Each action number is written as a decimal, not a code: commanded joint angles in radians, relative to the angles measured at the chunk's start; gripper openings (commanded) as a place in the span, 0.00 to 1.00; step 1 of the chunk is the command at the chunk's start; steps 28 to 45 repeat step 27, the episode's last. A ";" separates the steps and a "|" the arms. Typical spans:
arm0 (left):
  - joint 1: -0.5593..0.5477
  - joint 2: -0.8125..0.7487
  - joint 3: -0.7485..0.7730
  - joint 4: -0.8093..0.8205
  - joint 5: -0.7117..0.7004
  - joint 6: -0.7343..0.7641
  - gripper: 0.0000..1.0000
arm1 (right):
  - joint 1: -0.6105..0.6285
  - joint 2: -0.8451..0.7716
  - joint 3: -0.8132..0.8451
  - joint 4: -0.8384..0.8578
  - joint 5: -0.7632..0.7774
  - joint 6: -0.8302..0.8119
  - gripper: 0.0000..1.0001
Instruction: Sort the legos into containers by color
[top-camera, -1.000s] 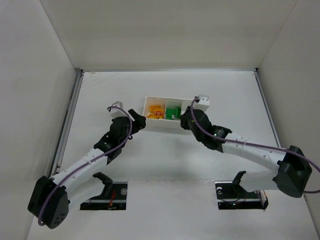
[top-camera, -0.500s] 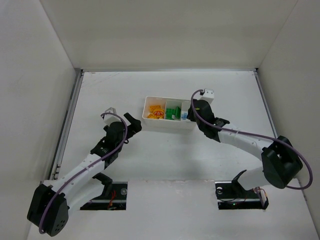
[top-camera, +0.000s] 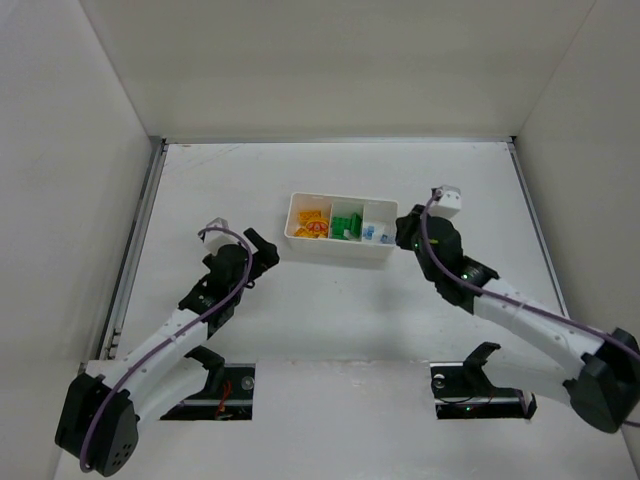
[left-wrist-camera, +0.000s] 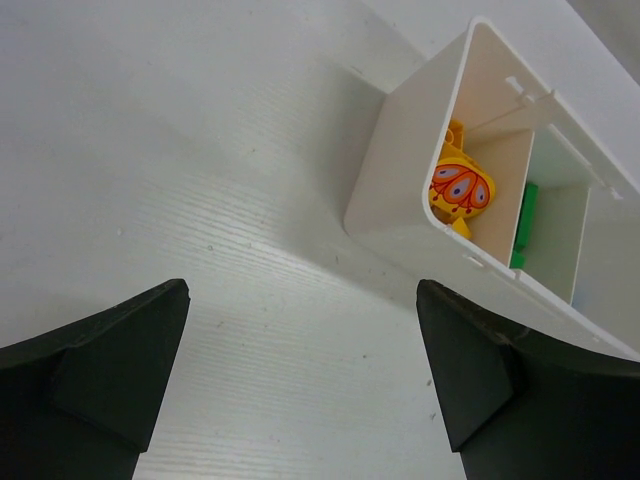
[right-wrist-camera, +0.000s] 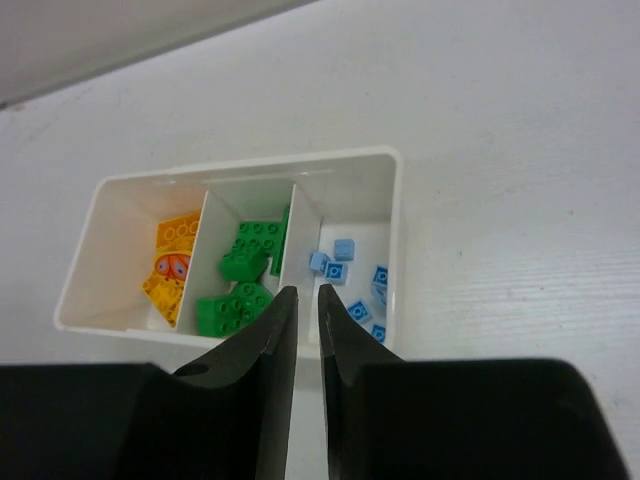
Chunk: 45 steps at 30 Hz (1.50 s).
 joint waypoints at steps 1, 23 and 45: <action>0.013 -0.039 -0.011 -0.070 -0.045 -0.026 1.00 | 0.010 -0.172 -0.108 -0.023 0.081 0.054 0.18; -0.046 -0.104 0.001 -0.217 -0.053 -0.031 1.00 | -0.129 -0.483 -0.276 -0.250 0.072 0.183 0.77; -0.066 -0.068 0.023 -0.242 -0.064 -0.030 1.00 | -0.115 -0.444 -0.259 -0.238 0.072 0.189 0.76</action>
